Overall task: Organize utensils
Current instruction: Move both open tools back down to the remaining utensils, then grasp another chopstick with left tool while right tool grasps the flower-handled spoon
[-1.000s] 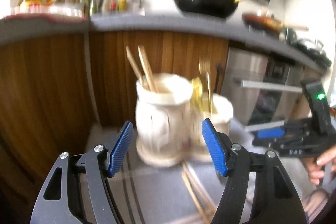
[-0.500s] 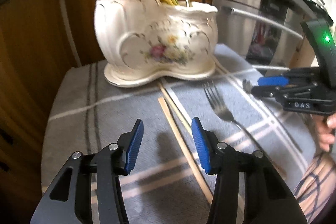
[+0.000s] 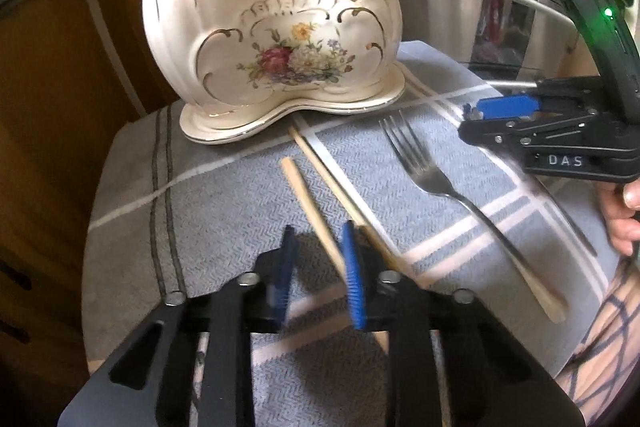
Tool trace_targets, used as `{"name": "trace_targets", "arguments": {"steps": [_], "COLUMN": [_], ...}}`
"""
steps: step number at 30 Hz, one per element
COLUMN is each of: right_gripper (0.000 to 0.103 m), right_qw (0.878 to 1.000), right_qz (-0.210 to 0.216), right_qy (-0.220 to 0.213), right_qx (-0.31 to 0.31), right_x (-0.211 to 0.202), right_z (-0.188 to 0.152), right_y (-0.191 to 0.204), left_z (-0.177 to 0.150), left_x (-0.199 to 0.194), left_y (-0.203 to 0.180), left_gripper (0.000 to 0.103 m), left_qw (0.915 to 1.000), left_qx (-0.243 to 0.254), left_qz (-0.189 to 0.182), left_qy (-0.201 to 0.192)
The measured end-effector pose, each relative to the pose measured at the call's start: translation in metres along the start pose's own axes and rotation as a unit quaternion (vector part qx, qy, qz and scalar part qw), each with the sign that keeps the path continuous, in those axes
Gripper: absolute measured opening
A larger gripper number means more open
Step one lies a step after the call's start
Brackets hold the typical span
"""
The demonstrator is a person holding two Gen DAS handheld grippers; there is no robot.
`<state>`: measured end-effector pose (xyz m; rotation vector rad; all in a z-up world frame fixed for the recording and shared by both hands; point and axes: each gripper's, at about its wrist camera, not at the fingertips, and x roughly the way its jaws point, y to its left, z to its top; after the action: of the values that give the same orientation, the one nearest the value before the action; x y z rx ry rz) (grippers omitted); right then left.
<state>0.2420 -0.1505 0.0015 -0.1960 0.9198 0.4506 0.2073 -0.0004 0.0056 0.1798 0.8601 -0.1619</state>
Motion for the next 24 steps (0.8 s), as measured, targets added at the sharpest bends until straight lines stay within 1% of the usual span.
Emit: {"name": "trace_targets", "arguments": {"steps": [1,3,4,8,10,12,15,16,17,20,22,24], "right_gripper": [0.039,0.030,0.027,0.027,0.027,0.027,0.027,0.027,0.027,0.027,0.027,0.027], "right_qw": [1.000,1.000,1.000,1.000,1.000,1.000,0.999,0.999,0.999,0.998,0.998,0.997], "right_qz": [-0.001,0.003,0.002,0.008,0.014,0.020,0.030,0.033,0.037,0.044,0.050,0.053], "right_qy": [-0.001,-0.005,-0.005,-0.006,-0.008,-0.010,-0.014,-0.017,-0.021,-0.030,-0.035,-0.038], "right_qx": [-0.002,-0.003,-0.002,0.003,0.006,0.010,0.012,0.013,0.016,0.022,0.027,0.029], "right_x": [0.000,-0.001,-0.002,-0.006,-0.006,-0.006,-0.010,-0.012,-0.015,-0.022,-0.025,-0.027], "right_z": [0.000,-0.001,-0.001,-0.005,-0.005,-0.006,-0.007,-0.007,-0.007,-0.007,-0.008,-0.007], "right_y": [0.002,0.004,0.005,0.007,0.006,0.005,0.004,0.005,0.004,0.003,0.001,-0.001], "left_z": [0.000,0.001,0.001,0.002,0.002,0.004,0.007,0.009,0.009,0.012,0.016,0.018], "left_x": [0.001,0.001,0.001,-0.001,-0.002,-0.001,-0.001,0.000,0.001,0.004,0.006,0.008], "left_y": [0.001,0.005,0.008,0.017,0.020,0.019,0.025,0.024,0.023,0.022,0.028,0.029], "left_gripper": [0.015,0.012,0.012,0.013,0.015,0.020,0.026,0.032,0.034,0.034,0.031,0.031], "left_qw": [1.0000,1.0000,0.9999,0.9996,0.9991,0.9984,0.9966,0.9959,0.9954,0.9936,0.9916,0.9904], "left_qx": [0.002,0.001,0.000,-0.001,0.001,0.010,0.004,0.011,0.017,0.017,0.001,-0.002], "left_qz": [0.000,-0.002,-0.002,-0.006,-0.010,-0.009,-0.016,-0.006,-0.002,-0.006,-0.025,-0.029], "left_qy": [0.002,0.008,0.011,0.029,0.041,0.054,0.080,0.089,0.095,0.111,0.127,0.135]}}
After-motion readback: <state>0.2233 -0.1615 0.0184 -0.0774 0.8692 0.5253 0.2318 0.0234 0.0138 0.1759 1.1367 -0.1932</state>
